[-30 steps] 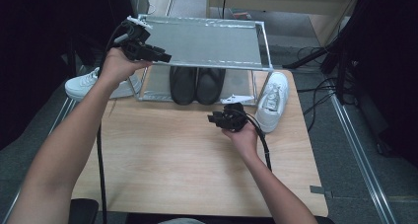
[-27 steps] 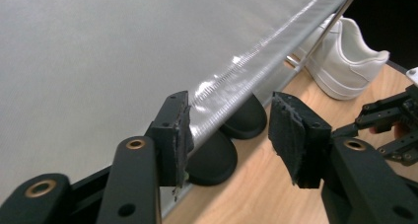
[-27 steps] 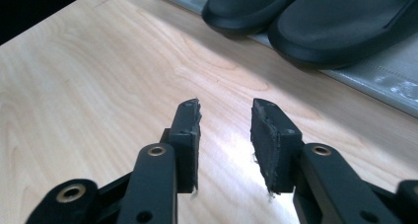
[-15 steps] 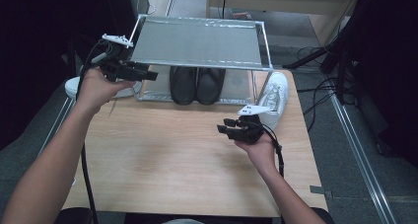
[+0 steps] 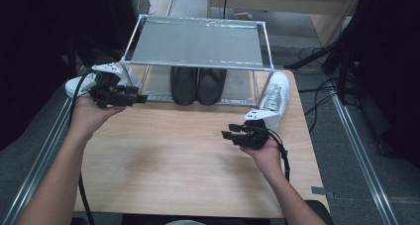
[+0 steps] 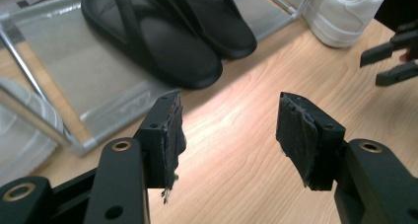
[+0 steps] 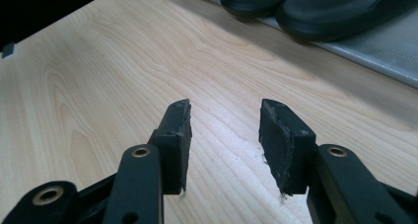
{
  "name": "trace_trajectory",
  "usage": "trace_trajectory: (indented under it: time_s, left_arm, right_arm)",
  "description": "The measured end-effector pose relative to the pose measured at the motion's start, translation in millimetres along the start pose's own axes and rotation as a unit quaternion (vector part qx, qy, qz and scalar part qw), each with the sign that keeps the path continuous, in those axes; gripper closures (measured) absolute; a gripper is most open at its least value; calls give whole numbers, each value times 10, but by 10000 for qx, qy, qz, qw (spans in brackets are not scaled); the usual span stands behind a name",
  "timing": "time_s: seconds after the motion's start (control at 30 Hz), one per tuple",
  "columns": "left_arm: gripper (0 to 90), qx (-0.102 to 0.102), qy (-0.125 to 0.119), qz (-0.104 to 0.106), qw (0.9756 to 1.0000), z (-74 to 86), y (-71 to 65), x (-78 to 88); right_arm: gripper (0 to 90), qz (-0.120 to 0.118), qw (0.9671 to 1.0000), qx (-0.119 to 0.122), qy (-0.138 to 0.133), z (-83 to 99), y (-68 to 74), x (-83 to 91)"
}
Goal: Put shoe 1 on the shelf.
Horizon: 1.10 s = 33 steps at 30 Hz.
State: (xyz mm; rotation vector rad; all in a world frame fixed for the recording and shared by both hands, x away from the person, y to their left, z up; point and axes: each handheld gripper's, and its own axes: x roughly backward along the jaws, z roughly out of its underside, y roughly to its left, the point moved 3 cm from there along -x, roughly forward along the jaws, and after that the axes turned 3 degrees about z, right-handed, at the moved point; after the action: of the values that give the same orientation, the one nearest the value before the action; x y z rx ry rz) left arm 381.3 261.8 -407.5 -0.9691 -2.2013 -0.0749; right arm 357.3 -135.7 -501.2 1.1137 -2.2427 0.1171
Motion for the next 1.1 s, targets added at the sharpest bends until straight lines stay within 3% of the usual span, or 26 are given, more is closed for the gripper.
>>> trace_trajectory:
  time_s: [0.27,0.33,0.57,1.1]
  left_arm:
    - [410,282,-8,-300,9992,334,168,-19]
    - [409,287,139,-358,9988,393,218,-18]
    - [410,524,-71,-389,9978,592,356,62]
    - [410,740,-83,-644,9951,730,621,5]
  right_arm:
    - [560,-44,9999,132,86,-46,29,-102]
    - [560,-63,9998,148,96,-55,29,-128]
    - [560,22,9996,242,114,-89,2,-125]
    - [551,-28,9997,205,123,-53,11,-151]
